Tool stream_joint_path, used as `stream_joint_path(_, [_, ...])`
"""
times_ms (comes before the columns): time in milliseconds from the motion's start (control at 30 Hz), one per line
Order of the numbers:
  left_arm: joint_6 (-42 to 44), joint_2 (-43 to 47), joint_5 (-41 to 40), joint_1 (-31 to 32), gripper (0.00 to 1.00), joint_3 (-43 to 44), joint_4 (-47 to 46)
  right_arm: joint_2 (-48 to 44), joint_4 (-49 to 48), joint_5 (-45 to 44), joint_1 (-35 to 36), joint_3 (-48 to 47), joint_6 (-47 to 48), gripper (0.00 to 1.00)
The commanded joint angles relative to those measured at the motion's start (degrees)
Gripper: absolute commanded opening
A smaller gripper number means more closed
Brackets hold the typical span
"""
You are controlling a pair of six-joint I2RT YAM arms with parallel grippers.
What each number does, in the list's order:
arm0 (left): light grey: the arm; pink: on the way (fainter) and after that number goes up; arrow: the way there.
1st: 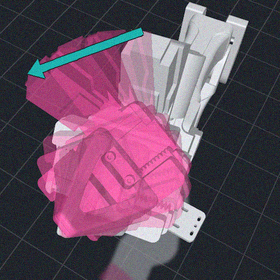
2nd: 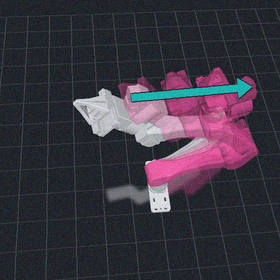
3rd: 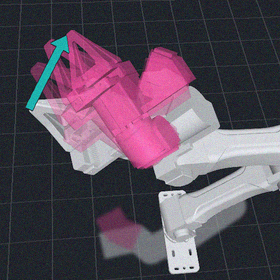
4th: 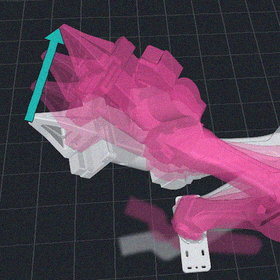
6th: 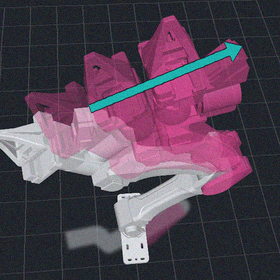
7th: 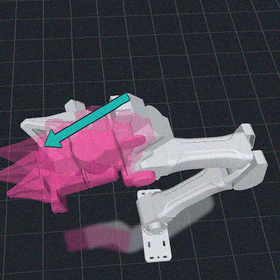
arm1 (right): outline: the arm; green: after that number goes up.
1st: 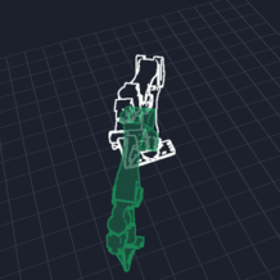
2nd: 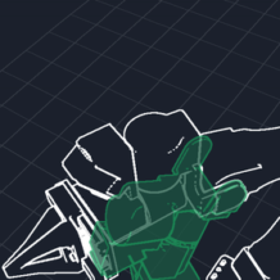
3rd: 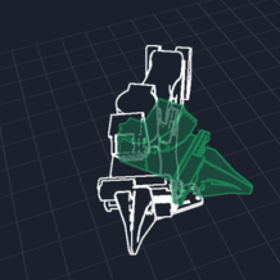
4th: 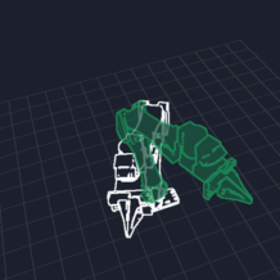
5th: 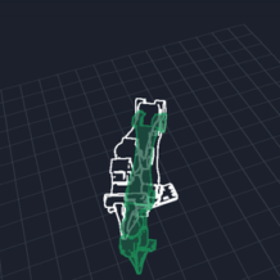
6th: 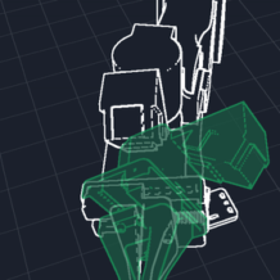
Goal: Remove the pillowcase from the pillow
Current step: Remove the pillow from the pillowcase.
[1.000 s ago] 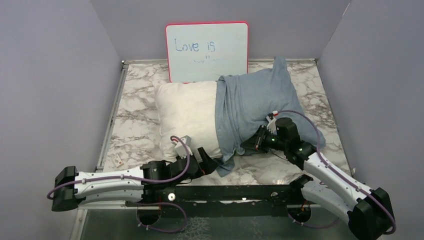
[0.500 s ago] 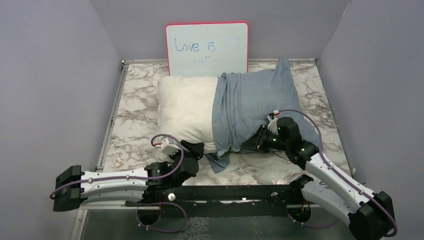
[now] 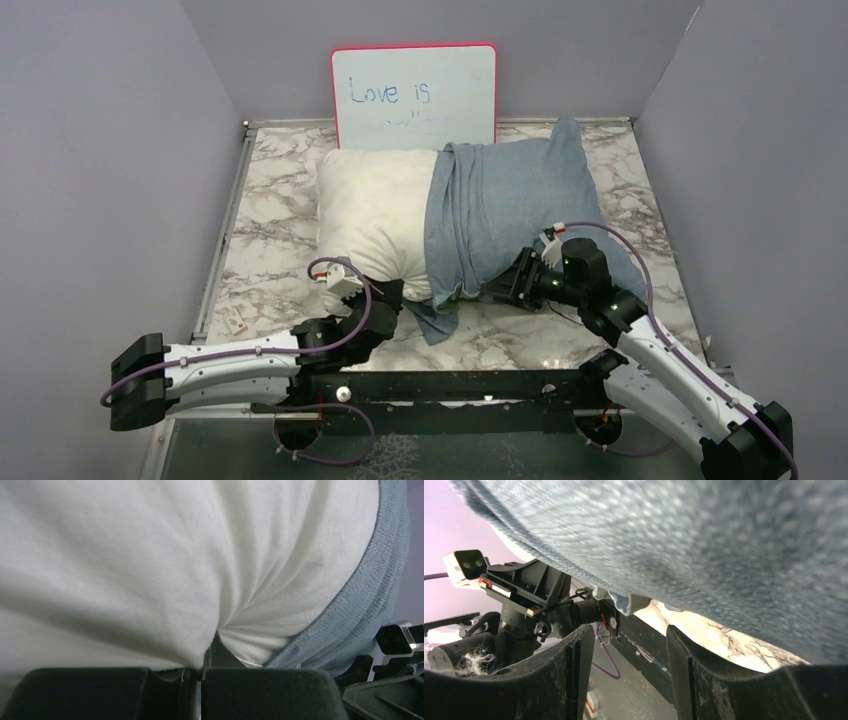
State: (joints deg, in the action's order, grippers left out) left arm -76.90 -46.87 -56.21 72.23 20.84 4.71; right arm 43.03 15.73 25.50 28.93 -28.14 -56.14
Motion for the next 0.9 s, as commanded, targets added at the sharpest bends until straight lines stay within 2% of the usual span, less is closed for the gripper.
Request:
stream_joint_path(0, [5.04, -1.75, 5.88, -0.88, 0.00, 3.46, -5.59, 1.38, -4.48, 2.14, 0.84, 1.92, -3.86, 0.60])
stream_joint_path(267, [2.37, -1.39, 9.14, -0.94, 0.00, 2.45, -6.48, 6.52, -12.21, -7.21, 7.81, 2.16, -9.61, 0.59])
stream_joint_path(367, [2.20, -0.55, 9.43, -0.90, 0.00, 2.28, -6.34, 10.25, -11.79, -15.67, 11.61, 0.85, -11.98, 0.57])
stream_joint_path(500, [2.17, 0.88, 9.12, -0.91, 0.00, 2.68, -4.82, 9.78, -8.89, -26.11, 13.35, 0.45, -14.31, 0.38])
stream_joint_path(600, [2.05, 1.72, 8.79, -0.87, 0.00, 3.42, -1.56, 6.89, -6.95, -32.01, 13.31, 0.62, -13.32, 0.15])
stream_joint_path(667, [2.04, 2.02, 8.37, -0.97, 0.00, 3.79, -0.38, 4.99, -2.98, -35.40, 13.27, 0.44, -12.96, 0.04])
stream_joint_path(700, [2.38, 2.07, 8.17, -0.99, 0.00, 3.91, -0.17, 4.10, 0.19, -37.17, 13.29, 0.08, -12.94, 0.01])
stream_joint_path(867, [5.36, 0.93, 9.05, -2.45, 0.00, 6.32, 1.08, -3.62, 15.71, -44.66, 13.32, -1.89, -12.58, 0.01])
